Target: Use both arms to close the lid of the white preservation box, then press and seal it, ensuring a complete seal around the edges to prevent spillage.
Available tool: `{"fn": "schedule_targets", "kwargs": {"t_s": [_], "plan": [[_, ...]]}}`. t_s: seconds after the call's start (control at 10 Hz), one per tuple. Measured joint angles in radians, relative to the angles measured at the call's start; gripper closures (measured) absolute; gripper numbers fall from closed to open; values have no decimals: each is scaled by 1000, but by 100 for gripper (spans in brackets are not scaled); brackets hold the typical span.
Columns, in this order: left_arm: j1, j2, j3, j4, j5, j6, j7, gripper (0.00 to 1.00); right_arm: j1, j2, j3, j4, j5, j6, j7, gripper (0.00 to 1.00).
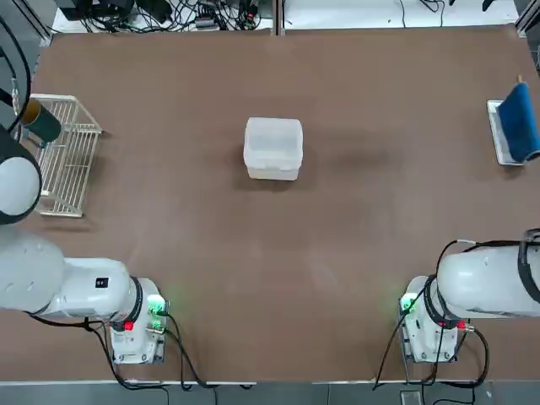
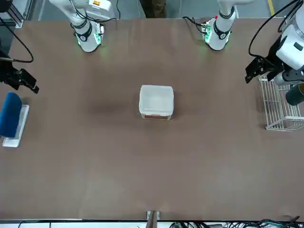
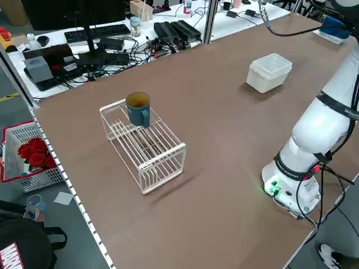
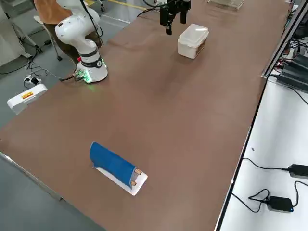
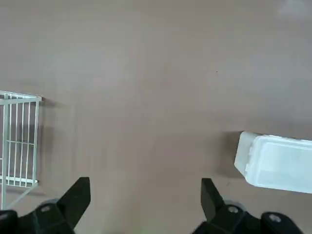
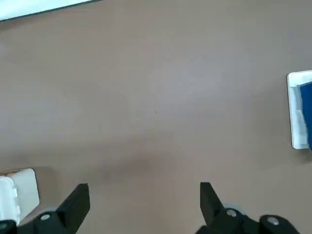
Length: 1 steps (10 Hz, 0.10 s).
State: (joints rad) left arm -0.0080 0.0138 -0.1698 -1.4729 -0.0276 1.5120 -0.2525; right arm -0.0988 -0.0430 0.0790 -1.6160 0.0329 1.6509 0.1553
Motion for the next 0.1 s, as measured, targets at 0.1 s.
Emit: {"fn": "schedule_targets", "kwargs": {"t_s": [0.1], "plan": [[0, 0, 0, 0, 0, 0, 0, 0, 0, 1, 0, 1, 0, 0, -2, 0]]}}
